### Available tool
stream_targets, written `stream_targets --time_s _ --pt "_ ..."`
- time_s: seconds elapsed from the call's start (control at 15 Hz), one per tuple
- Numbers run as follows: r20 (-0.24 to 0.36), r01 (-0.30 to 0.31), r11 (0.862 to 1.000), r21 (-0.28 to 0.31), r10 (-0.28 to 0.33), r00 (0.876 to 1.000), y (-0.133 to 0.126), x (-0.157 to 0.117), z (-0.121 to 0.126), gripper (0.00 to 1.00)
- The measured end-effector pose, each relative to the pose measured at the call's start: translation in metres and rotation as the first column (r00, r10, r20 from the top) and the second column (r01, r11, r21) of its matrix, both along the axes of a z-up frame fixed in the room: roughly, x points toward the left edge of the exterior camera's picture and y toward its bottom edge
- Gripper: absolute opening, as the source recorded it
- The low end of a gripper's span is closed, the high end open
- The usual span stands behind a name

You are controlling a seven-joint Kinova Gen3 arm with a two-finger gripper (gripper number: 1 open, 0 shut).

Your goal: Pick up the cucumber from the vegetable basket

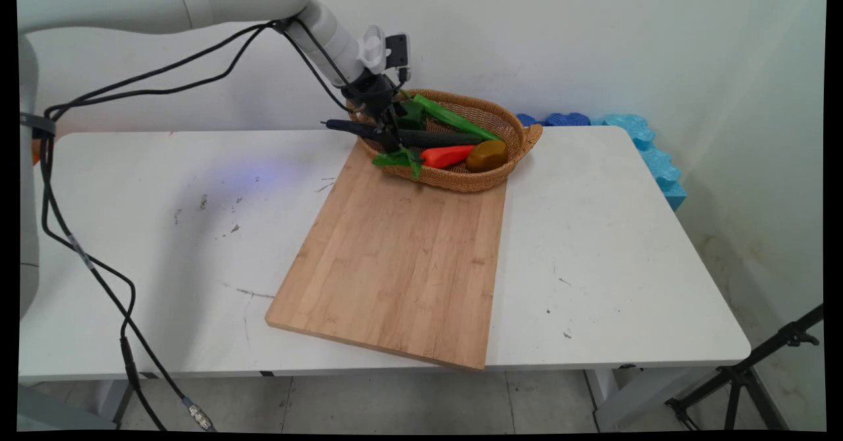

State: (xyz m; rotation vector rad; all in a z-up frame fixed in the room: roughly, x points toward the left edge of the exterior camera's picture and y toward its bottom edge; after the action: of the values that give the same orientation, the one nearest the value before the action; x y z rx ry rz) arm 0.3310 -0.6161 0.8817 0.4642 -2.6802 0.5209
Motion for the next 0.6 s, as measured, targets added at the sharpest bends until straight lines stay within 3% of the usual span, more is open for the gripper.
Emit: stream_targets --time_s 0.6 --pt "0.027 0.009 1.000 -0.002 -0.009 1.000 -0.011 -0.012 -0.012 1.00"
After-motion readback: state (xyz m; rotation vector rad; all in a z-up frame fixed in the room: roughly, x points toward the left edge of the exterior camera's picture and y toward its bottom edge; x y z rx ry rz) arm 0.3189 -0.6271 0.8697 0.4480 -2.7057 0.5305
